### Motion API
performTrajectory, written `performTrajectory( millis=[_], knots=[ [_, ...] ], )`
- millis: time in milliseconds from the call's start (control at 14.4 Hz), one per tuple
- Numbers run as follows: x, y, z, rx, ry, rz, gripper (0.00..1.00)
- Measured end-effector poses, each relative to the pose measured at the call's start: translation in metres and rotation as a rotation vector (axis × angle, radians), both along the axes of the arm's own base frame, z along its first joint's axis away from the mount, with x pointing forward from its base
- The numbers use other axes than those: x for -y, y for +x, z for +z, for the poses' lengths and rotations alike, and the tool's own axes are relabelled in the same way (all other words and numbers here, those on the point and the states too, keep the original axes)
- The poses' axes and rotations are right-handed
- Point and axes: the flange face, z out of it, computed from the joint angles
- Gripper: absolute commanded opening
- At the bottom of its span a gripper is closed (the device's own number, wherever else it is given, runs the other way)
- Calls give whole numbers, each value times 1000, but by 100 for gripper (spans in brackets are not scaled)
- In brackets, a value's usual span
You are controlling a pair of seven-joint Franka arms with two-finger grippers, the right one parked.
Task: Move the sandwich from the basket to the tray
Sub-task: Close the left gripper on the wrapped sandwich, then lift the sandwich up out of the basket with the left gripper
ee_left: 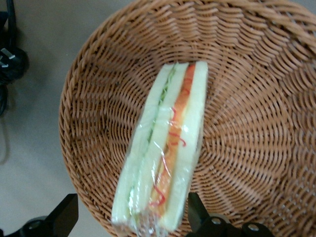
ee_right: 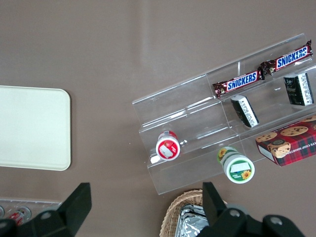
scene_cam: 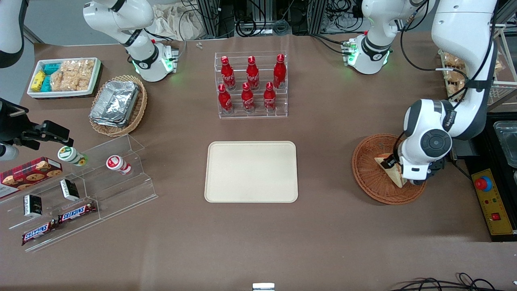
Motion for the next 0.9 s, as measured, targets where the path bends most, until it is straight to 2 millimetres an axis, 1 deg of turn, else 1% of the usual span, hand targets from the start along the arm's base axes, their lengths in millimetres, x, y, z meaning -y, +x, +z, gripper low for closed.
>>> performTrajectory(
  millis=[69, 138, 208, 415, 485, 623, 900],
  knots=[
    [-5, 0, -1, 4, -2, 7, 79],
    [-7, 1, -3, 6, -3, 11, 60],
    [-7, 0, -4, 5, -4, 12, 44],
    [-4, 3, -16, 23, -7, 35, 10],
    [-1, 4, -20, 35, -10, 49, 0],
    [3, 5, -24, 45, -11, 64, 0],
    [4, 7, -21, 56, -12, 70, 0]
  ],
)
